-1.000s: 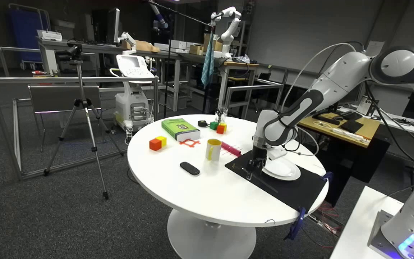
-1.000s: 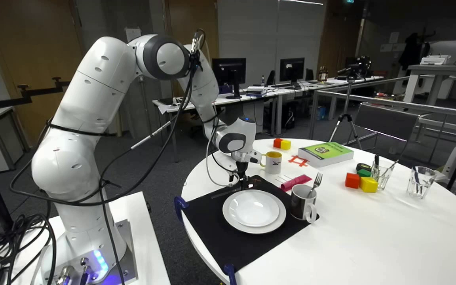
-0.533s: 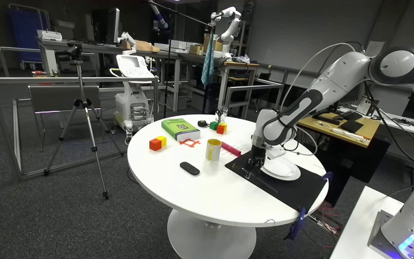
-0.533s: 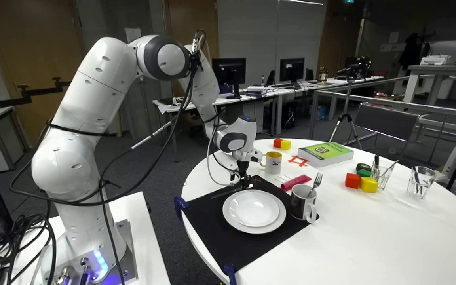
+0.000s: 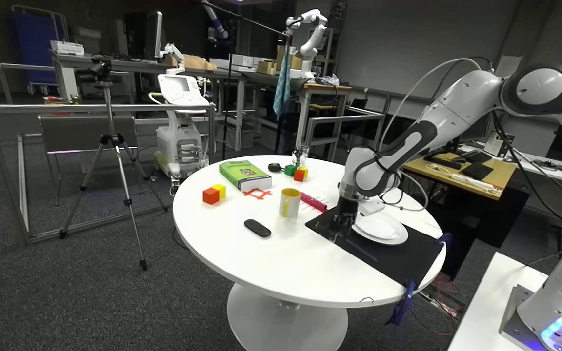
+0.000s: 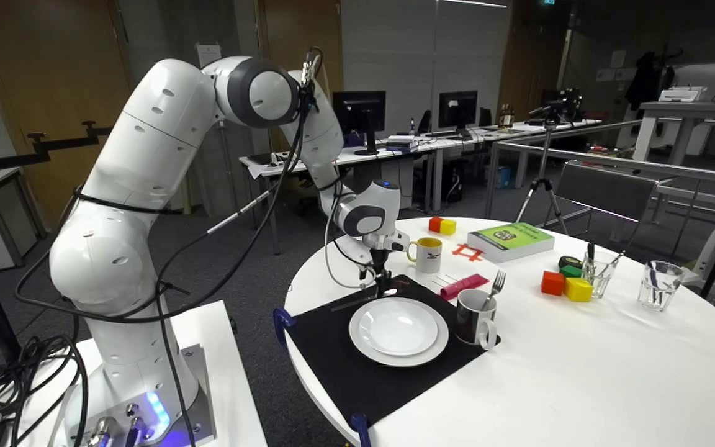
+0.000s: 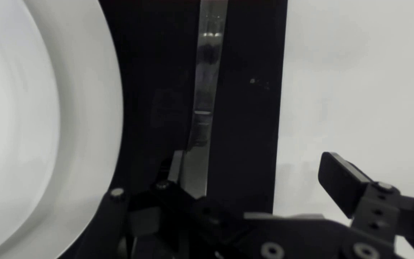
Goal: Remove the silver knife from the mug and put it on the left side of the black mat
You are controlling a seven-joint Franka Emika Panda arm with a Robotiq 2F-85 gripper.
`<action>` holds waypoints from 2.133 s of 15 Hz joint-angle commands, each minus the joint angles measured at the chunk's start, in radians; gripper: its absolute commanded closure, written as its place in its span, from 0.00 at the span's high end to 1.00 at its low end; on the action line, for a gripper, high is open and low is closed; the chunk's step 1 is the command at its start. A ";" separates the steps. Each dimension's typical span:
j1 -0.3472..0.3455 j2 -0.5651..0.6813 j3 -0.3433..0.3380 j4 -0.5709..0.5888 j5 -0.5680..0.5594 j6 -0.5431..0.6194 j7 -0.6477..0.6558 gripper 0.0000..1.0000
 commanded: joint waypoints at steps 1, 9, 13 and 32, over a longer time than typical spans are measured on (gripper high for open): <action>-0.011 0.013 0.018 0.019 0.013 0.010 -0.023 1.00; 0.023 0.017 -0.017 0.015 -0.027 0.013 0.009 1.00; 0.034 0.019 -0.025 0.017 -0.045 0.010 0.015 1.00; 0.038 0.035 -0.008 0.039 -0.045 0.009 -0.009 1.00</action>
